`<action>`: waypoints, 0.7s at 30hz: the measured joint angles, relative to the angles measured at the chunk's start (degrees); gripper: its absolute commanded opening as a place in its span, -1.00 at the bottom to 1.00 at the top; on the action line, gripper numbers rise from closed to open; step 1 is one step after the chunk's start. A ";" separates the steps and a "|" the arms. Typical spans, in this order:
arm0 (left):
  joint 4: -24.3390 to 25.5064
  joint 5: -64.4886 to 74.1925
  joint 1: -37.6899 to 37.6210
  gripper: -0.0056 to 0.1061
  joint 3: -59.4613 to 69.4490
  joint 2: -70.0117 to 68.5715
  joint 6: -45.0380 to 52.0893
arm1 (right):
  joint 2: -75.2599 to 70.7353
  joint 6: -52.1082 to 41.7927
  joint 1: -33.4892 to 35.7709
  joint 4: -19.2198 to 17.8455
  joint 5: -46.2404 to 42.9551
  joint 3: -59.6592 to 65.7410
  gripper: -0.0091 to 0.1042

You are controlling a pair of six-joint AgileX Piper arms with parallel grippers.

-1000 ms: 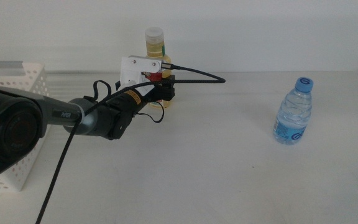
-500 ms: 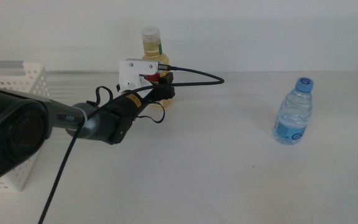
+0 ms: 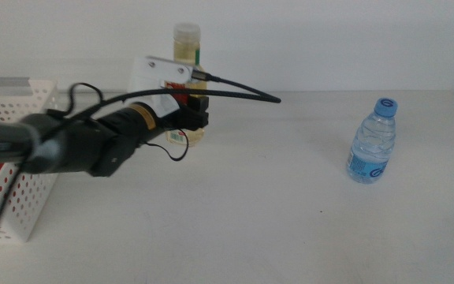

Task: Use arms to grab the bottles and put them into the dustbin to the left of the table.

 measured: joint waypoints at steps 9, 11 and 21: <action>1.79 4.84 0.00 -0.99 9.89 -18.34 -0.08 | 0.00 0.00 0.00 0.00 0.00 0.00 0.29; 1.79 8.81 0.00 -0.99 11.26 -22.58 -1.14 | 0.00 0.00 0.00 0.00 0.00 0.00 0.29; 1.42 30.65 0.00 -0.99 11.90 -38.73 -4.30 | 0.00 0.00 0.00 0.00 0.00 0.00 0.29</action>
